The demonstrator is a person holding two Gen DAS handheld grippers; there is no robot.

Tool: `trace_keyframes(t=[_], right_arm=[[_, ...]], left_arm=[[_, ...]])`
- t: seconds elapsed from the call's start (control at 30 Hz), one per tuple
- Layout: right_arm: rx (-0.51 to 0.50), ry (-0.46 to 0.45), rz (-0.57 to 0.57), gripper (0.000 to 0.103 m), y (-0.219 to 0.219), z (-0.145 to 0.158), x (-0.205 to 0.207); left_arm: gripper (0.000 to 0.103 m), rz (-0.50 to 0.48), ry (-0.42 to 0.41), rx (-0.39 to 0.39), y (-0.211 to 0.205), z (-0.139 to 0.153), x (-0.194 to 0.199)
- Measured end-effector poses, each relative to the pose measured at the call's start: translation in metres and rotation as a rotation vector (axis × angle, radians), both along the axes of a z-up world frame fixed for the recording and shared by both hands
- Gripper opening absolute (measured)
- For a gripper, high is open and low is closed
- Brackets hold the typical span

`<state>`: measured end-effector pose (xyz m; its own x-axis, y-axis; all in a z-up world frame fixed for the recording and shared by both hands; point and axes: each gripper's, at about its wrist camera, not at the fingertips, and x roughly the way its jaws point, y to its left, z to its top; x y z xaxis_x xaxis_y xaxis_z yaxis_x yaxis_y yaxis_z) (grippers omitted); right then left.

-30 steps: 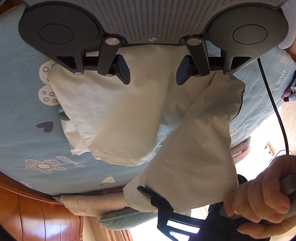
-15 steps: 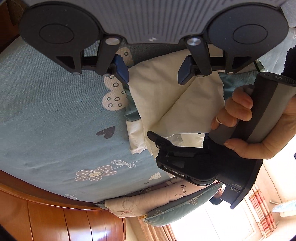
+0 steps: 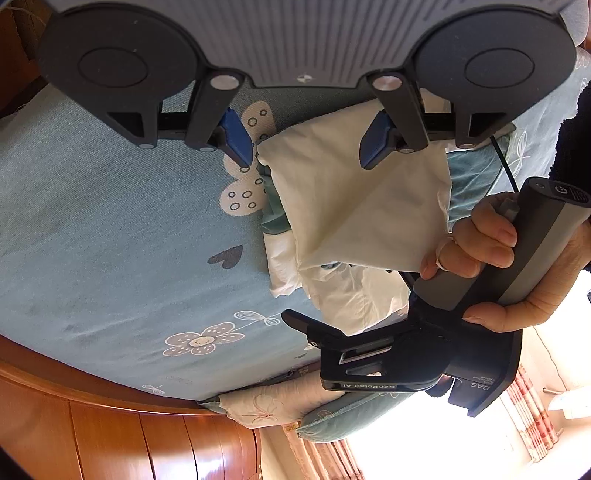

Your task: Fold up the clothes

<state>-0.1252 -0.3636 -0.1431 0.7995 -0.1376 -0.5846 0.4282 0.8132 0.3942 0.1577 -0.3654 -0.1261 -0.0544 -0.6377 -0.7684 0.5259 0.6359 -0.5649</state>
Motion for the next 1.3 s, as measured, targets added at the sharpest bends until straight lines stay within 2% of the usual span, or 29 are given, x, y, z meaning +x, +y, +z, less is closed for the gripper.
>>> trace_keyframes(t=[0.07, 0.17, 0.3, 0.47, 0.57, 0.6, 0.7, 0.8, 0.87, 1.07, 1.1, 1.17, 1.2, 1.3], right_arm=[[-0.008, 0.003, -0.007, 0.071, -0.001, 0.002, -0.001], [-0.003, 0.002, -0.018, 0.071, -0.003, 0.003, -0.005], [0.025, -0.049, -0.004, 0.071, -0.004, 0.009, -0.011], [0.202, -0.146, 0.047, 0.071, -0.01, 0.01, -0.004], [0.33, -0.2, 0.077, 0.077, -0.013, 0.009, 0.003], [0.368, -0.212, 0.081, 0.081, -0.014, 0.008, 0.005], [0.472, -0.237, 0.087, 0.083, -0.018, 0.003, 0.015], [0.54, -0.231, 0.085, 0.084, -0.019, -0.004, 0.03], [0.574, -0.204, 0.082, 0.084, -0.018, -0.011, 0.045], [0.621, -0.169, 0.045, 0.084, -0.012, -0.033, 0.086], [0.613, -0.172, 0.051, 0.083, -0.01, -0.035, 0.092], [0.576, -0.167, 0.068, 0.06, -0.003, -0.035, 0.104], [0.56, -0.161, 0.081, 0.041, 0.002, -0.032, 0.109], [0.493, -0.19, 0.137, 0.034, 0.015, -0.009, 0.121]], left_arm=[[0.092, -0.033, 0.026, -0.017, -0.007, 0.002, -0.004], [0.092, -0.051, -0.021, -0.001, -0.014, 0.008, -0.009], [0.091, -0.057, 0.007, -0.046, -0.003, 0.02, -0.003], [0.092, -0.065, -0.026, -0.138, 0.032, 0.064, 0.004], [0.093, -0.089, -0.116, -0.165, 0.065, 0.094, 0.005], [0.093, -0.097, -0.164, -0.155, 0.078, 0.1, 0.004], [0.093, -0.127, -0.329, -0.084, 0.113, 0.103, -0.001], [0.093, -0.165, -0.455, 0.005, 0.152, 0.091, -0.009], [0.093, -0.183, -0.49, 0.035, 0.181, 0.079, -0.016], [0.093, -0.212, -0.518, 0.076, 0.247, 0.045, -0.05], [0.093, -0.222, -0.542, 0.081, 0.25, 0.04, -0.057], [0.093, -0.239, -0.591, 0.091, 0.257, 0.028, -0.073], [0.093, -0.238, -0.618, 0.105, 0.257, 0.019, -0.08], [0.093, -0.206, -0.673, 0.141, 0.253, 0.0, -0.089]])
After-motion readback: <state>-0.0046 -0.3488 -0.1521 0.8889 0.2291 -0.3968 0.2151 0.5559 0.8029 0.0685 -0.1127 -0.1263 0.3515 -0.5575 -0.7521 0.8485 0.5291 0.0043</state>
